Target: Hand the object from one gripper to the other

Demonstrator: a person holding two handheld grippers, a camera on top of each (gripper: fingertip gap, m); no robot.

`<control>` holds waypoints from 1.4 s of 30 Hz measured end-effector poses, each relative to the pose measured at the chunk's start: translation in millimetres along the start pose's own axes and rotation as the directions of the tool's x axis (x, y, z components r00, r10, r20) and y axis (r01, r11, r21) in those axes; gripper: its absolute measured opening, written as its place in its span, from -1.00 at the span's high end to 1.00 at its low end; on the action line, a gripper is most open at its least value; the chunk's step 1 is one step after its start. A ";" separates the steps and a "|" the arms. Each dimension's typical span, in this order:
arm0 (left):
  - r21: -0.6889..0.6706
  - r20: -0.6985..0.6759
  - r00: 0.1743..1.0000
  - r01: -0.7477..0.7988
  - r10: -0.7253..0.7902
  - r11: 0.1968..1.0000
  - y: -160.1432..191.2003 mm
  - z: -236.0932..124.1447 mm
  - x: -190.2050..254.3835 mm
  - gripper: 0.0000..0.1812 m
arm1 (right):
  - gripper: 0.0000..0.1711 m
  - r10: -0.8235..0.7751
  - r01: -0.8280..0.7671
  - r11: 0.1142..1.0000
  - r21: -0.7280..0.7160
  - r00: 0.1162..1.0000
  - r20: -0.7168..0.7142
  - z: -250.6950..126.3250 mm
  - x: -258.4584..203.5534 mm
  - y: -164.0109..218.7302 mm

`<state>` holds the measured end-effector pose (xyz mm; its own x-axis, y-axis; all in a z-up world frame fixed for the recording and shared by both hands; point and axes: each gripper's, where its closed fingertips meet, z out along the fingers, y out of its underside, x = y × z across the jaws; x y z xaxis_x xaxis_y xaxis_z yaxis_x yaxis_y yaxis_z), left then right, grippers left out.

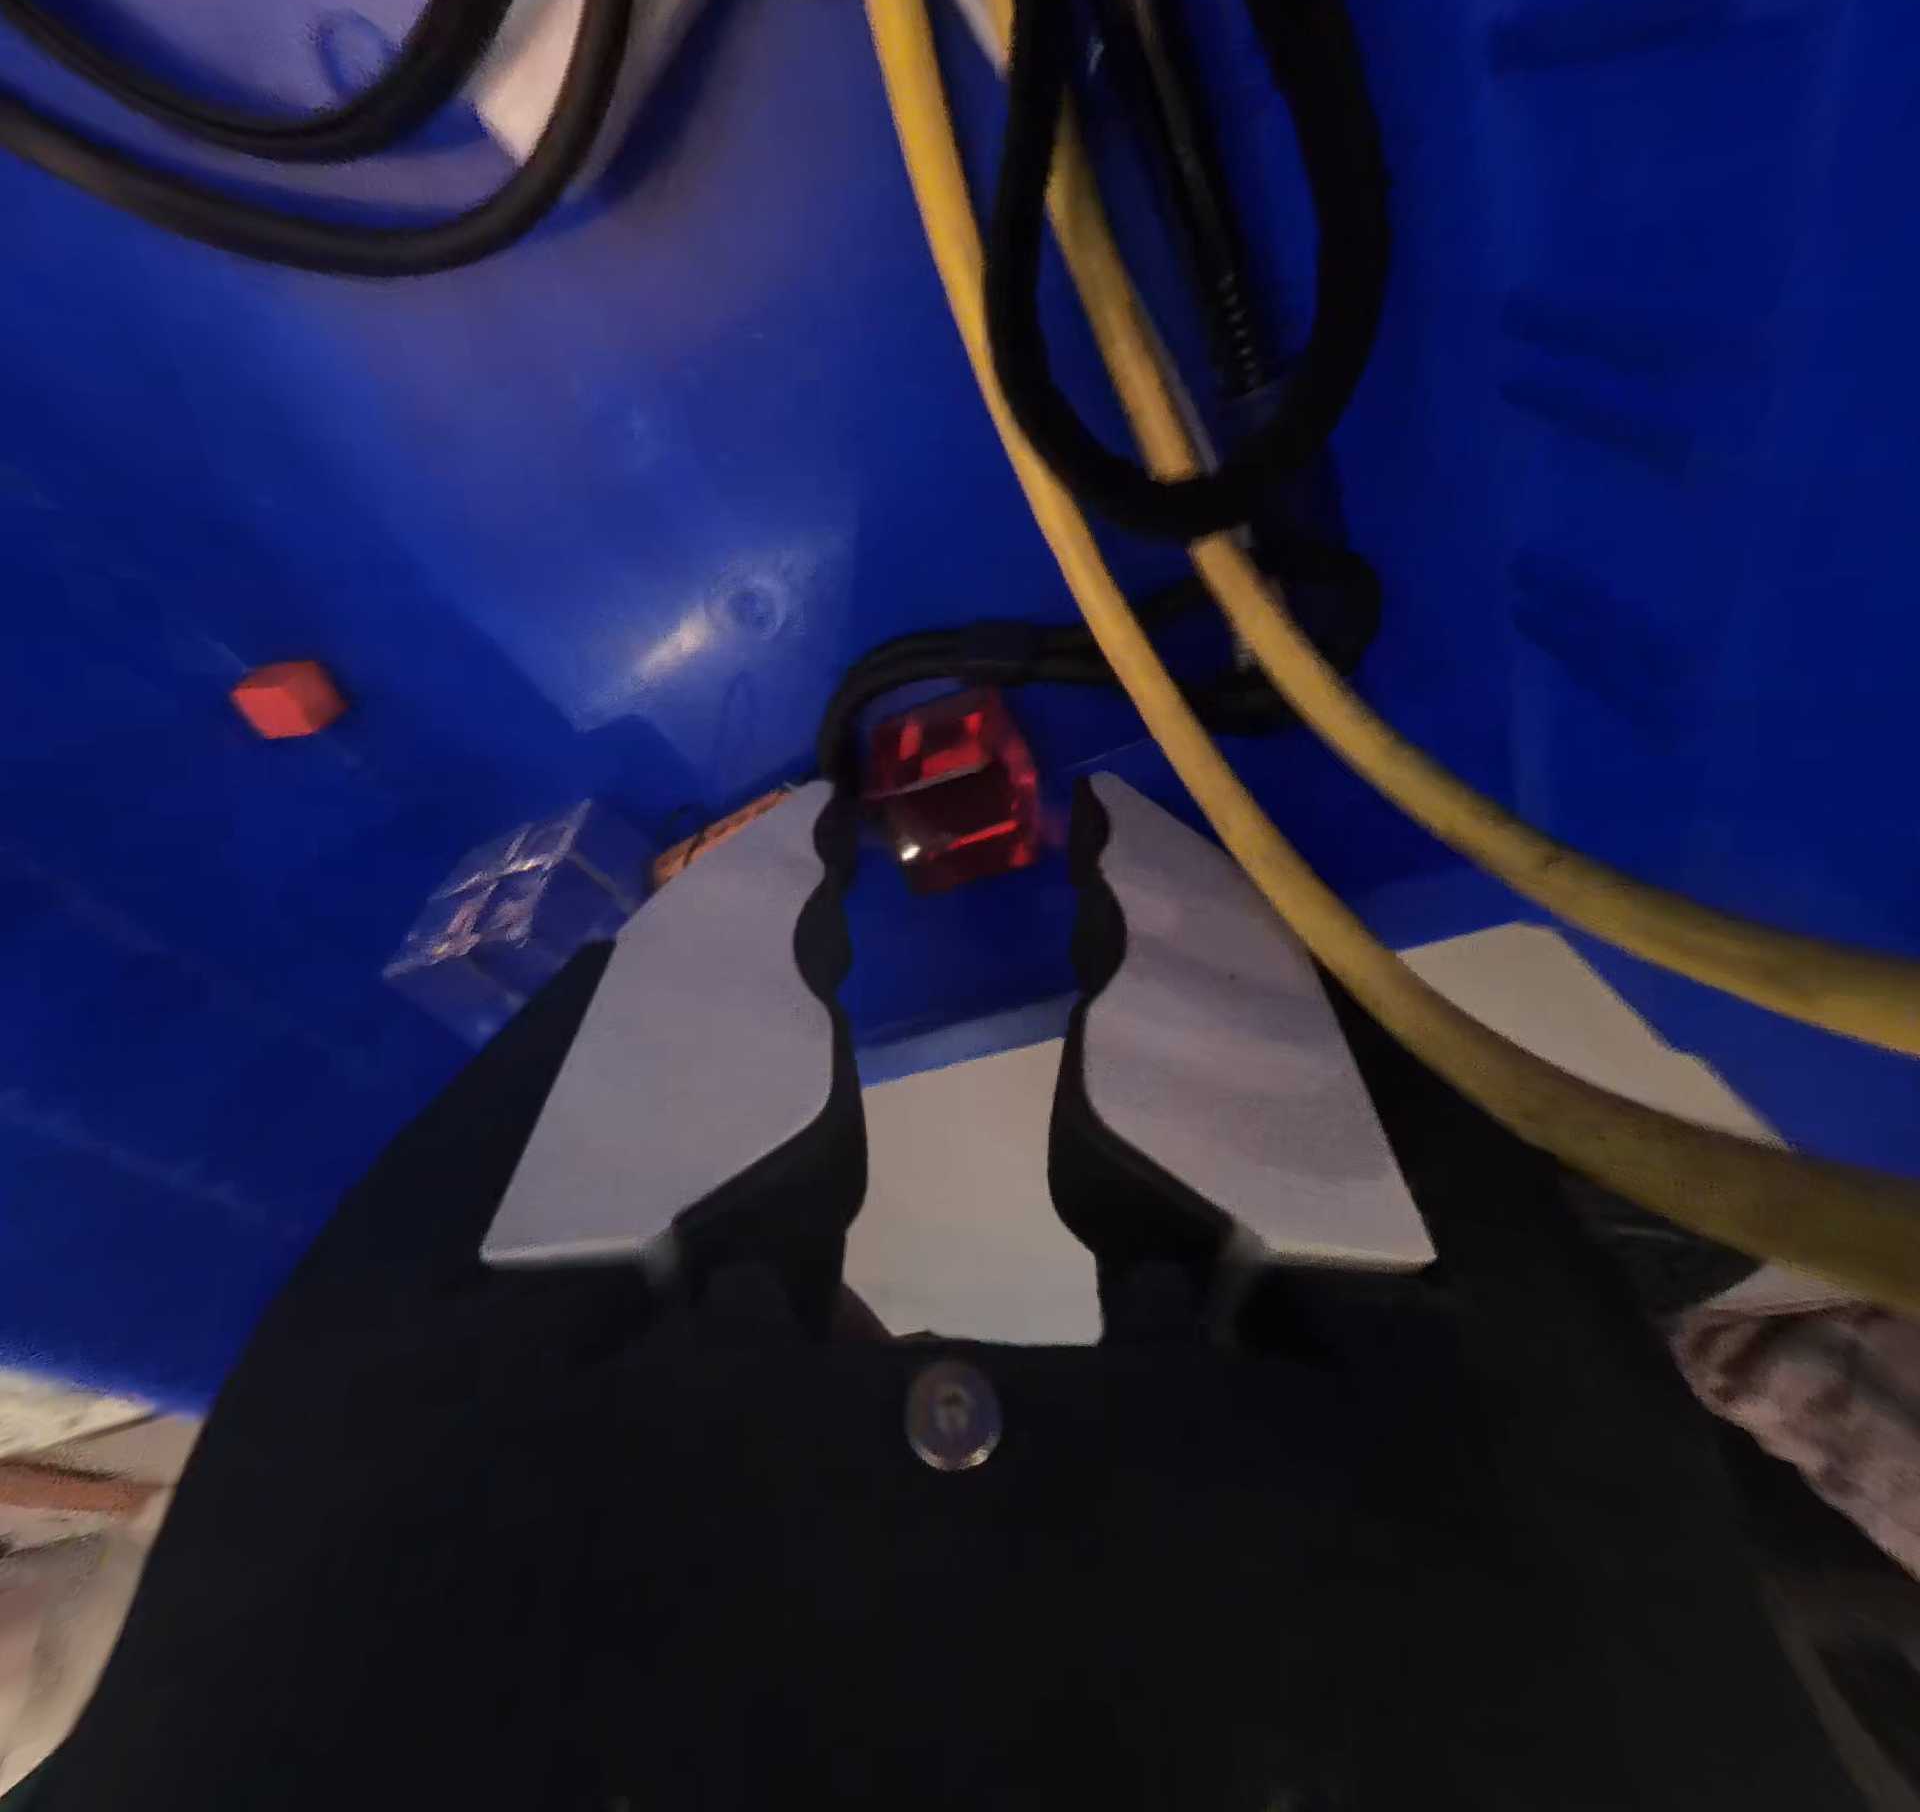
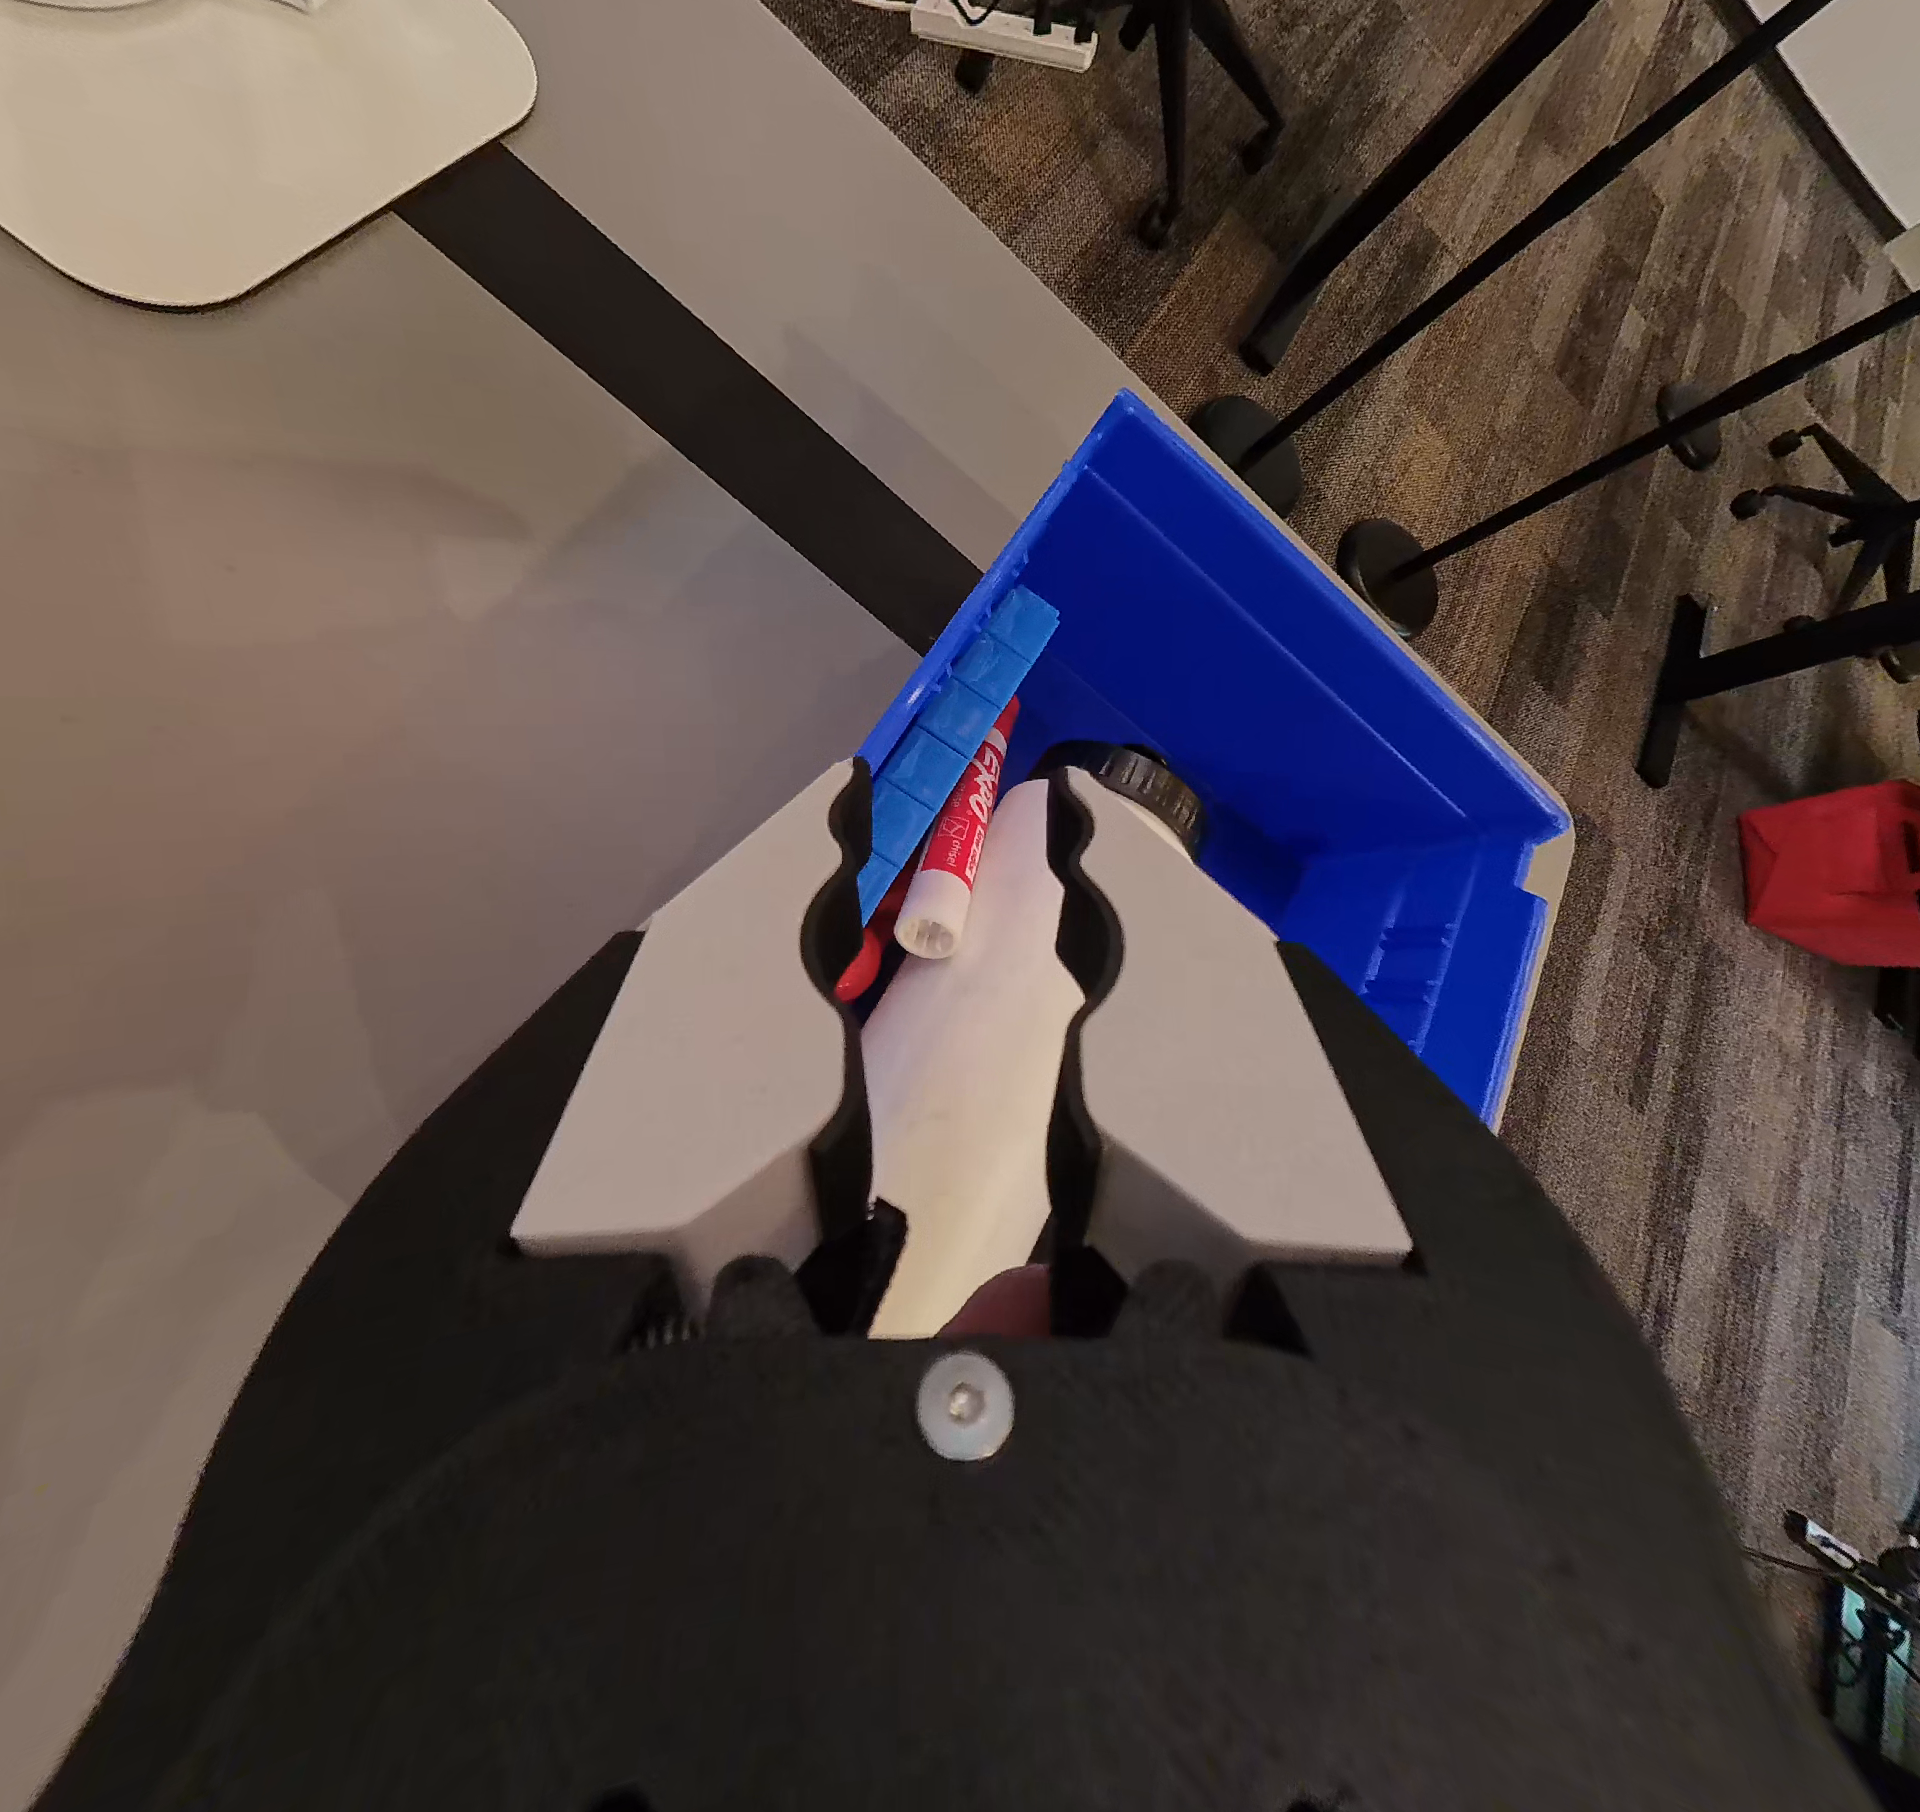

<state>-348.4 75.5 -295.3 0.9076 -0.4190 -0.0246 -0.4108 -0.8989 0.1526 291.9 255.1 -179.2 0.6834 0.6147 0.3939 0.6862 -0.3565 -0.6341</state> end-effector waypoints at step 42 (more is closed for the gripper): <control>0.864 0.199 0.980 -0.174 -0.004 0.473 -24.3 -183.2 46.7 0.71 | 0.55 -0.434 0.379 0.613 0.693 0.895 -0.105 -99.3 -170.7 -215.3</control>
<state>-280.2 101.3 -119.2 0.8740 -0.4323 -0.2218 -0.4263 -0.4634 -0.7769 52.2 157.0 -43.8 0.3398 0.6311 0.6973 0.5069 0.5016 -0.7010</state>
